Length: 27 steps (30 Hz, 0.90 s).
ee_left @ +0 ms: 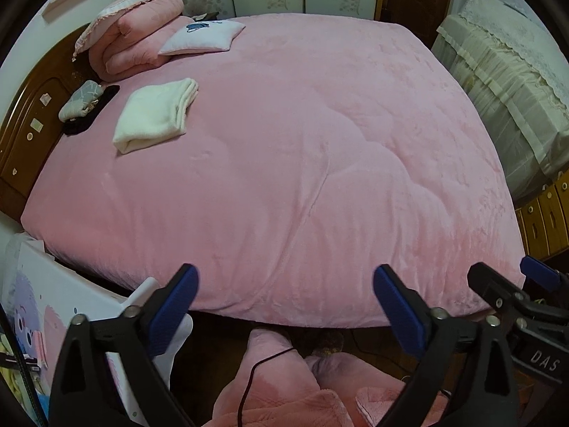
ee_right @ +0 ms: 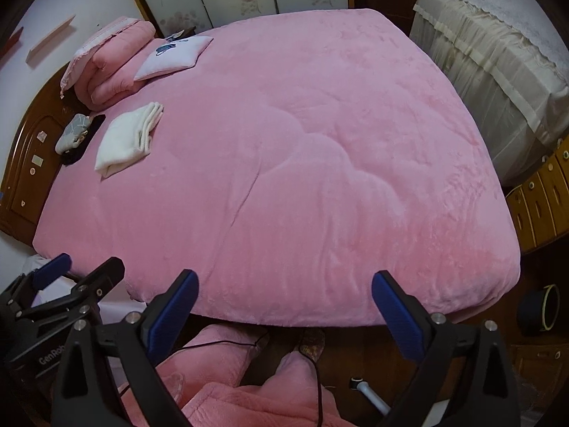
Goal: Fold large clothes
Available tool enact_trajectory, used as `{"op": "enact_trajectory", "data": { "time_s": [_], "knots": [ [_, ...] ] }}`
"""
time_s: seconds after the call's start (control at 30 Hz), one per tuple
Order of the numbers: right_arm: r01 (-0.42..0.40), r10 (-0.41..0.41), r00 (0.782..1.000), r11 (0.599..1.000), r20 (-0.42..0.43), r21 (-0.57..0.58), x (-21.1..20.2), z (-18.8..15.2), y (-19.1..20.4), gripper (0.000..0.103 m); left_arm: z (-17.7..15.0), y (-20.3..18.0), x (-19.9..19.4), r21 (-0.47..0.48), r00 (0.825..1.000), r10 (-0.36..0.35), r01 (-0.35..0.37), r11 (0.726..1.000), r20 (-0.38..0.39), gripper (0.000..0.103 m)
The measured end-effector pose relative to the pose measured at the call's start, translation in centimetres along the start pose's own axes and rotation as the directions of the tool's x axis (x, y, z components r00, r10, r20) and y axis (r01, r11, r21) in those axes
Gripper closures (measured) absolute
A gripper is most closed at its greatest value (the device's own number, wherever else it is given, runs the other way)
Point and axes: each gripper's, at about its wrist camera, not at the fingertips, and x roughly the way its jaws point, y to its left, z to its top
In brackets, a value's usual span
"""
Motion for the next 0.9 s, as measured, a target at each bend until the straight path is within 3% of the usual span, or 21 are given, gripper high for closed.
{"op": "enact_trajectory", "data": {
  "time_s": [0.4, 0.9],
  "knots": [
    [0.024, -0.023, 0.999, 0.999, 0.045, -0.023, -0.7, 1.1, -0.1, 0.000, 1.2, 1.1, -0.5, -0.055, 0.999, -0.002, 0.005, 0.998, 0.050, 0.001],
    [0.037, -0.034, 0.999, 0.997, 0.042, -0.065, -0.2, 2.6, 0.9, 0.000, 2.3, 1.1, 0.3, -0.023, 0.999, -0.012, 0.013, 1.000, 0.044, 0.001]
  ]
}}
